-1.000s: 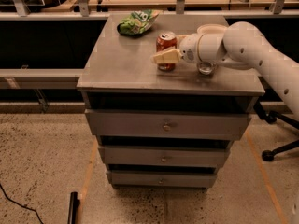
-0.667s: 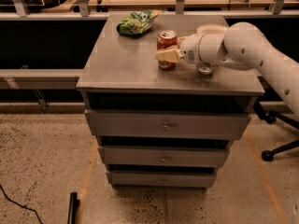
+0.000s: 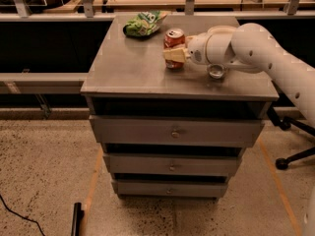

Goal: Move coke can near green rice chip bag

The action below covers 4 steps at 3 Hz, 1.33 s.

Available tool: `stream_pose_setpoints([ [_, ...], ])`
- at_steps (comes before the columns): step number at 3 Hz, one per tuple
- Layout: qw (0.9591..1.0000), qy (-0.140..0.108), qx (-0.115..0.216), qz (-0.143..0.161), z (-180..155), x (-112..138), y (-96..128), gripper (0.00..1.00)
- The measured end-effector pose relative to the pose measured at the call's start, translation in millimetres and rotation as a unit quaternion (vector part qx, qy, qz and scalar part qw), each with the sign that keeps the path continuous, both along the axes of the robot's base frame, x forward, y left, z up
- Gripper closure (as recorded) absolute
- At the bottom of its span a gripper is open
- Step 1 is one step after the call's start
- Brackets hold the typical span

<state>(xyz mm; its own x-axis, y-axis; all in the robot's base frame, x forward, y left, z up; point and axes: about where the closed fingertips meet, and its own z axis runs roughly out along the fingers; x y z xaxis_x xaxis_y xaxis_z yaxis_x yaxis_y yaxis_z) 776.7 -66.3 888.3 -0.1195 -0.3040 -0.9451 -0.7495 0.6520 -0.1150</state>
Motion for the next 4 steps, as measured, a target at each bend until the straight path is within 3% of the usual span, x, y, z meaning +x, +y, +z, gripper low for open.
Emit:
stream_pose_setpoints([
  [1,0.9985,-0.017,0.013,-0.050,18,50,-9,1.00],
  [2,0.9958,-0.023,0.020,-0.086,29,83,-20,1.00],
  [3,0.9936,-0.029,0.026,-0.106,30,116,-22,1.00],
  [4,0.9936,-0.022,0.034,-0.106,27,141,-9,1.00],
])
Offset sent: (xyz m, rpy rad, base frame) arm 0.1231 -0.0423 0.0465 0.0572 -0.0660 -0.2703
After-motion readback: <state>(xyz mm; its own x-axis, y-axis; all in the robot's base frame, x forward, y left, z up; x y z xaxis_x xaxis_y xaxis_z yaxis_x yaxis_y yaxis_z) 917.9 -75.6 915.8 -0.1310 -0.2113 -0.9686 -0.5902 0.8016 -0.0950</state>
